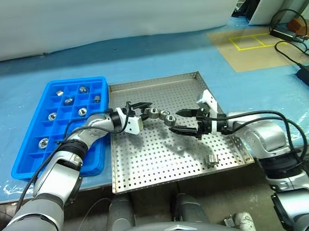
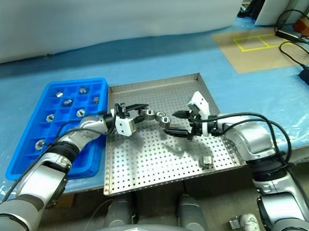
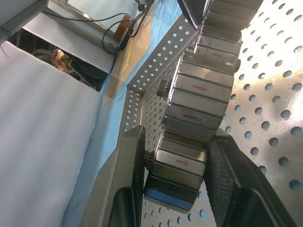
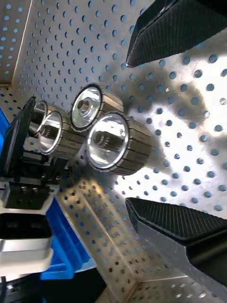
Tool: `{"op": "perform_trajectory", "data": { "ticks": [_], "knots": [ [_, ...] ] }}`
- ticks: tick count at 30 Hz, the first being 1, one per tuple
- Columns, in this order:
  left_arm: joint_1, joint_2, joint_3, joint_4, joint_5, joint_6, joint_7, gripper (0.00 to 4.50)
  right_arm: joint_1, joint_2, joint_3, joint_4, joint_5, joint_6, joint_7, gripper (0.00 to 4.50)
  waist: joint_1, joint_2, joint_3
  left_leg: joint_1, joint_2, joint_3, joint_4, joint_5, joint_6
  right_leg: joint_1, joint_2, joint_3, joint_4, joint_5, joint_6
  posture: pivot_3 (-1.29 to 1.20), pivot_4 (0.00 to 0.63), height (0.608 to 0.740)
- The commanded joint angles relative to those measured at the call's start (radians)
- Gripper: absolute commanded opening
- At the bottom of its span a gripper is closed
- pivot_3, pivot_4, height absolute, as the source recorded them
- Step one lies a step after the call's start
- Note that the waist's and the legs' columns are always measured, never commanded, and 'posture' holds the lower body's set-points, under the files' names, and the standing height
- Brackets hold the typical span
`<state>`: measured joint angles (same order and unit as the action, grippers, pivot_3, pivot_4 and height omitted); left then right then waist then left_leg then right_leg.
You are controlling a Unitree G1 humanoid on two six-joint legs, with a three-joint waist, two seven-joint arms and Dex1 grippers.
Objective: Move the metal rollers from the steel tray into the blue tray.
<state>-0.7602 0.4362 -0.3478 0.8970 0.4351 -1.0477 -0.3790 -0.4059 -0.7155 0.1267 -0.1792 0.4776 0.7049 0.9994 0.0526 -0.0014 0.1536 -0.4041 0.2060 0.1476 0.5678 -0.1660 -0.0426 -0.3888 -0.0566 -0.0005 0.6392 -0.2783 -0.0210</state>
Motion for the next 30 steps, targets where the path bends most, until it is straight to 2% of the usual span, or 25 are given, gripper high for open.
{"op": "perform_trajectory", "data": {
  "ticks": [1, 4, 6, 9, 11, 13, 18, 20, 25, 30],
  "knots": [
    [-0.008, 0.0, 0.013, -0.032, -0.022, -0.005, 0.016, 1.38, 0.05, -0.067, -0.002, -0.049, -0.041, -0.05, 0.039, 4.45, -0.001, 0.0, 0.0, 0.0, 0.0, 0.0, 0.0, 0.0, 0.0, 0.0, 0.0, 0.0, 0.0, 0.0, 0.0, -0.18, 0.15, 0.74],
    [-0.005, -0.001, 0.013, -0.037, -0.024, -0.004, 0.014, 1.38, 0.078, -0.082, 0.001, -0.058, -0.106, -0.137, 0.015, 4.45, -0.006, -0.001, 0.0, 0.001, 0.0, 0.0, 0.0, 0.0, 0.0, 0.0, 0.0, 0.0, 0.0, 0.0, 0.0, -0.18, 0.15, 0.74],
    [-0.002, -0.001, 0.014, -0.04, -0.028, -0.001, 0.011, 1.38, 0.056, -0.025, -0.026, -0.054, -0.137, -0.19, -0.065, 4.45, -0.015, -0.001, 0.001, 0.001, 0.0, 0.0, 0.0, 0.0, 0.0, 0.0, 0.0, 0.001, 0.0, 0.0, 0.001, -0.18, 0.15, 0.74],
    [0.004, -0.001, 0.016, -0.044, -0.032, 0.004, 0.009, 1.38, 0.012, 0.026, 0.013, 0.025, -0.378, -0.502, -0.246, 4.45, -0.023, -0.001, 0.001, 0.001, 0.0, 0.0, 0.001, 0.001, -0.001, -0.002, 0.001, 0.002, 0.002, 0.0, 0.001, -0.18, 0.15, 0.74],
    [0.006, -0.004, 0.017, -0.045, -0.037, 0.007, 0.005, 1.38, 0.006, 0.062, 0.009, 0.044, -0.419, -0.582, -0.292, 4.45, -0.021, -0.002, 0.001, 0.0, 0.0, 0.0, 0.0, 0.001, -0.002, -0.002, 0.001, 0.002, 0.003, 0.0, 0.001, -0.18, 0.15, 0.74],
    [0.006, -0.011, 0.024, -0.043, -0.052, 0.02, 0.0, 1.38, 0.02, 0.056, 0.029, 0.053, -0.453, -0.662, -0.278, 4.45, -0.017, -0.002, 0.001, 0.0, 0.0, 0.0, 0.0, 0.001, -0.001, -0.002, 0.001, 0.002, 0.002, 0.0, 0.001, -0.18, 0.15, 0.74],
    [-0.007, -0.054, 0.079, -0.05, -0.194, 0.139, -0.07, 1.38, 0.113, -0.036, 0.07, -0.04, -0.418, -0.648, -0.098, 4.45, -0.003, -0.004, 0.002, -0.002, -0.001, 0.0, 0.0, -0.001, 0.002, -0.001, 0.0, 0.001, -0.001, 0.0, 0.001, -0.18, 0.15, 0.74],
    [-0.021, -0.071, 0.105, -0.05, -0.236, 0.189, -0.086, 1.38, 0.113, -0.042, 0.073, -0.059, -0.415, -0.624, -0.078, 4.45, -0.008, -0.004, 0.003, -0.002, -0.001, 0.0, 0.001, -0.001, 0.003, -0.001, 0.0, 0.001, -0.001, 0.001, 0.001, -0.18, 0.15, 0.74],
    [-0.039, -0.079, 0.103, -0.052, -0.217, 0.201, -0.093, 1.38, 0.035, 0.034, 0.081, -0.051, -0.471, -0.596, -0.15, 4.45, -0.019, -0.004, 0.003, 0.001, 0.0, 0.0, 0.002, 0.0, 0.0, -0.001, 0.0, 0.003, 0.001, 0.001, 0.002, -0.17, 0.15, 0.74],
    [-0.022, -0.071, 0.074, -0.057, -0.18, 0.17, -0.111, 1.38, -0.051, 0.11, 0.071, -0.049, -0.569, -0.645, -0.271, 4.45, -0.017, -0.004, 0.003, 0.001, 0.0, 0.0, 0.002, 0.001, 0.0, -0.001, 0.0, 0.003, 0.002, 0.001, 0.002, -0.18, 0.15, 0.74]
  ]
}}
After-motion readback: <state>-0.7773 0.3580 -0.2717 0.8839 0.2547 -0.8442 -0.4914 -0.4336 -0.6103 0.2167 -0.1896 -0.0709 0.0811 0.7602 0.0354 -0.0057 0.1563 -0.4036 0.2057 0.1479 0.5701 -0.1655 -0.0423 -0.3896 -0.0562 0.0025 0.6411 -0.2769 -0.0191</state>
